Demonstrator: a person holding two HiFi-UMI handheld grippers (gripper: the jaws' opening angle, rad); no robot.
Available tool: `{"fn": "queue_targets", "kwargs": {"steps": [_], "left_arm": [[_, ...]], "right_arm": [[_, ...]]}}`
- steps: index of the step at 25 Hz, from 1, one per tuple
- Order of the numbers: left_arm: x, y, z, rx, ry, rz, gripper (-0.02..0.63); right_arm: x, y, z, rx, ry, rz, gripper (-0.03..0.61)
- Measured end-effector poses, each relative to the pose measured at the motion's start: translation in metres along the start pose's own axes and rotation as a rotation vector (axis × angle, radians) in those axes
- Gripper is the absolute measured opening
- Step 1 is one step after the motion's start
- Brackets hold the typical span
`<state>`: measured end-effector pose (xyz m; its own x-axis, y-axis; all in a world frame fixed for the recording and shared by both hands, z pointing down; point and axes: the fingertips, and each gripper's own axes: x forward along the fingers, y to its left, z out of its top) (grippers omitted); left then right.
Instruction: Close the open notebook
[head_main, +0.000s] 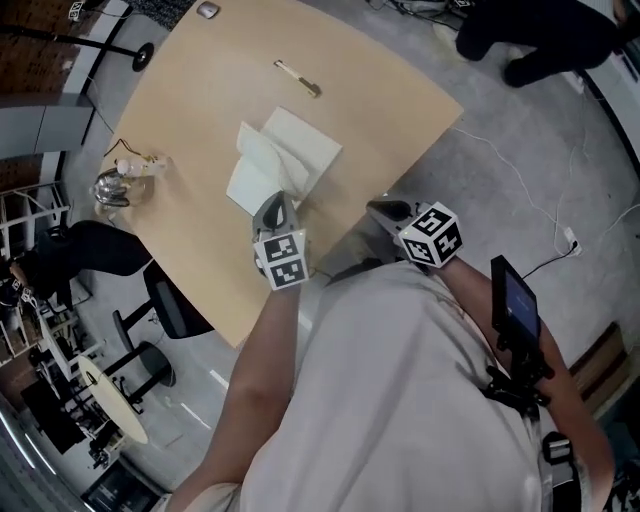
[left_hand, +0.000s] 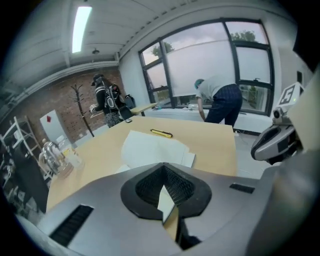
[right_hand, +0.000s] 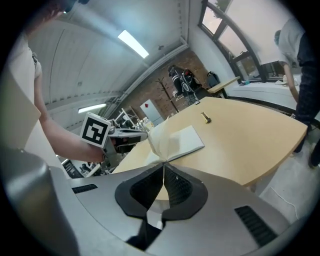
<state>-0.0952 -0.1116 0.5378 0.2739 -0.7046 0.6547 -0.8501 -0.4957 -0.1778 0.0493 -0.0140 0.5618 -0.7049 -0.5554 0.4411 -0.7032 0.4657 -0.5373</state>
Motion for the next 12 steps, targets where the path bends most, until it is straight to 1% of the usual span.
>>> {"fn": "queue_targets", "kwargs": {"steps": [3,6,8,12], "left_arm": [[-0.012,0.014,-0.028,-0.106,0.023,0.054,0.003],[-0.023,0.028,-0.065,-0.233,0.065,0.103,0.002],[-0.027,0.033,-0.091,-0.319,0.107,0.124,0.002],[-0.028,0.027,-0.147,-0.480,0.212,0.135,0.003]], "right_arm": [[0.013,0.011,-0.001,-0.045,0.049,0.044,0.017],[0.021,0.025,0.000,-0.089,0.095,0.082,0.017],[0.027,0.030,0.003,-0.122,0.120,0.106,0.017],[0.039,0.029,0.013,-0.170,0.158,0.128,0.018]]}}
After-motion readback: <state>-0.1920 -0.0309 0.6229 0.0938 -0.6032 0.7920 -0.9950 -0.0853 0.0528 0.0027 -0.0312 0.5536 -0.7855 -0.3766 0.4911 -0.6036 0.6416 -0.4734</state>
